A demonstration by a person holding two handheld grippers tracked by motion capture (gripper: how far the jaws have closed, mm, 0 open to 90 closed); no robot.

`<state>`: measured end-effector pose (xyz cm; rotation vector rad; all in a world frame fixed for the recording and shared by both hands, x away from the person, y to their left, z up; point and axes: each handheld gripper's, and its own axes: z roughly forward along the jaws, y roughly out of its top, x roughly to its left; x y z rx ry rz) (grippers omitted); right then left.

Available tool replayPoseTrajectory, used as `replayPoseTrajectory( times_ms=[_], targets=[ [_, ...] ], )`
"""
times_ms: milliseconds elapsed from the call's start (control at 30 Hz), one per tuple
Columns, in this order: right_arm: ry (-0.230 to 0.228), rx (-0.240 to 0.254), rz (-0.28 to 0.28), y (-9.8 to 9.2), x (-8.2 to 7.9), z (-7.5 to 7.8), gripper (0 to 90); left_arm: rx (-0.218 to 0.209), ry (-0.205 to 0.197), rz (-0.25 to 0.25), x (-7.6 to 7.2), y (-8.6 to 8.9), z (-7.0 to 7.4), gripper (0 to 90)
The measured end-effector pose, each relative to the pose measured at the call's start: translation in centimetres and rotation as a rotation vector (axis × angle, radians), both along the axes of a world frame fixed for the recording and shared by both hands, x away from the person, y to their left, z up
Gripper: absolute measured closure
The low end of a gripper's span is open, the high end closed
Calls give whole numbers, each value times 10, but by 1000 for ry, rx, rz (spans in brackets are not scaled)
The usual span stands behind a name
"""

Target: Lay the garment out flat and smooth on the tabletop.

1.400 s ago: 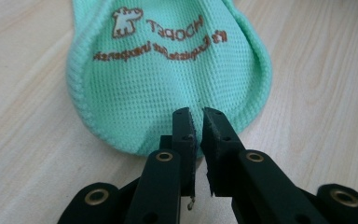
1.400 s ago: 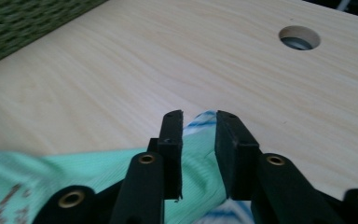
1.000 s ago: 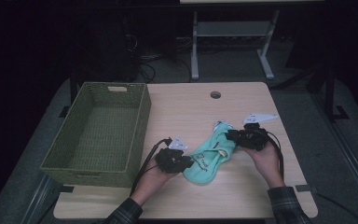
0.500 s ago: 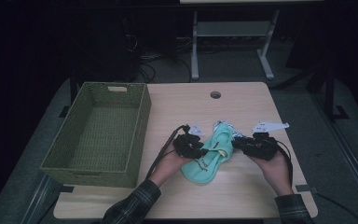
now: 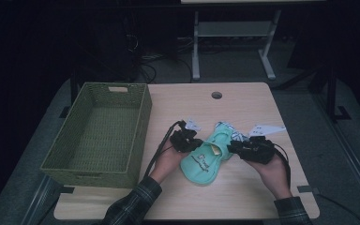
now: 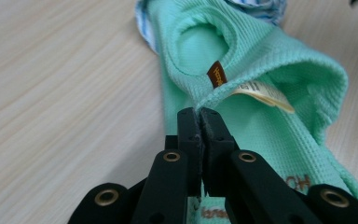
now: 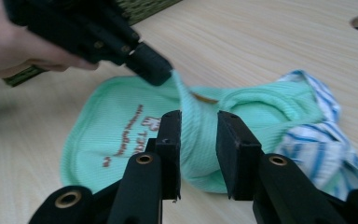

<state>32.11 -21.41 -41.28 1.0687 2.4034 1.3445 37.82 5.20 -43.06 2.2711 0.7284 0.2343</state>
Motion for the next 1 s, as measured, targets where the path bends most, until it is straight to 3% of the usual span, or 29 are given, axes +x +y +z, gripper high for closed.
replayPoseTrajectory(
  times_ms=[133, 200, 300, 367, 533, 733, 867, 1000],
  targets=[
    [-1, 1, 58, 16, -5, 0, 746, -3, -8, 31, 1, 6, -1, 873],
    [-2, 2, 88, 24, -7, -2, 805, -8, -10, 42, 2, 7, -2, 873],
    [32, -23, 133, 40, -9, -13, 866, -4, -7, 55, 4, 8, -4, 873],
    [54, -28, 156, 48, -10, -21, 876, -4, -5, 67, 5, 10, -6, 873],
    [99, -95, 199, 67, -12, -39, 883, -1, 0, 94, 8, 16, -9, 873],
    [109, -221, 202, 71, -12, -52, 898, 8, -3, 132, 10, 25, -9, 873],
    [99, -264, 168, 62, -11, -50, 898, 21, 3, 142, 8, 30, -11, 873],
    [97, -286, 116, 47, -10, -48, 897, 38, 12, 106, -4, 30, -12, 872]
  ],
)
